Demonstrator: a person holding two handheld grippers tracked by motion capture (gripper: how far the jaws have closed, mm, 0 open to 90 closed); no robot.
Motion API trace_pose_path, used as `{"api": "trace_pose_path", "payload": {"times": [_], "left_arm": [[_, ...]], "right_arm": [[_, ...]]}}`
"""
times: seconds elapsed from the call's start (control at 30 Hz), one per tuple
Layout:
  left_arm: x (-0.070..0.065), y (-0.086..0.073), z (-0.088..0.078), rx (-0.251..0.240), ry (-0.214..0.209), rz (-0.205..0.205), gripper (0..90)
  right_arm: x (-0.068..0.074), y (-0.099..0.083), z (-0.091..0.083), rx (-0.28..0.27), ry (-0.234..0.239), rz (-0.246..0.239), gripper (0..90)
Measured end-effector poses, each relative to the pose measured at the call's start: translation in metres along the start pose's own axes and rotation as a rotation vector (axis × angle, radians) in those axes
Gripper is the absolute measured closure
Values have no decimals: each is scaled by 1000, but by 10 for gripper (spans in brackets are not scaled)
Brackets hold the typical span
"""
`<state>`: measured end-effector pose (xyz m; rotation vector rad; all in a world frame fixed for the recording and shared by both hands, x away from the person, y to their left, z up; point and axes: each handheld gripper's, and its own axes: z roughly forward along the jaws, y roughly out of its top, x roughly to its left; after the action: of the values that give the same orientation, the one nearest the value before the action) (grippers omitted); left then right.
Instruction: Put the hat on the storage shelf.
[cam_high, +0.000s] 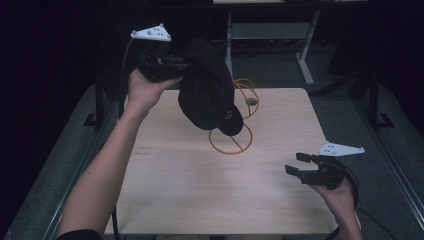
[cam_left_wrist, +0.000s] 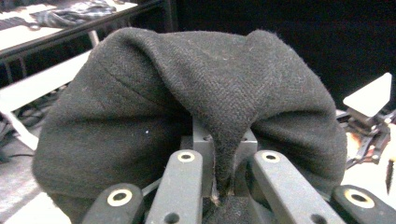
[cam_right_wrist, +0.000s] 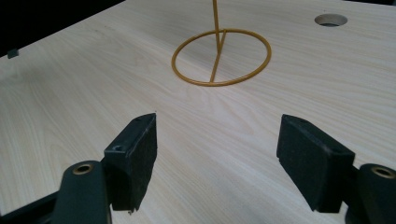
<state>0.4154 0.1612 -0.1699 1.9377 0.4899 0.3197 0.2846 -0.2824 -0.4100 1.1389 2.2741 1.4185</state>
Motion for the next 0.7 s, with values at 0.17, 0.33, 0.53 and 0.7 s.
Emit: {"api": "trace_pose_path", "payload": {"times": [0.17, 0.33, 0.53, 0.7], "left_arm": [[1, 12, 14, 19, -1, -6, 845], [-1, 20, 26, 35, -7, 9, 844], [-1, 33, 45, 68, -2, 17, 843], [0, 39, 69, 103, 5, 33, 843]], "right_arm": [[-3, -2, -4, -15, -1, 21, 284], [-7, -3, -8, -30, 4, 30, 286], [-11, -4, -14, -54, 4, 47, 288], [-14, -8, -13, -59, 7, 56, 289]]}}
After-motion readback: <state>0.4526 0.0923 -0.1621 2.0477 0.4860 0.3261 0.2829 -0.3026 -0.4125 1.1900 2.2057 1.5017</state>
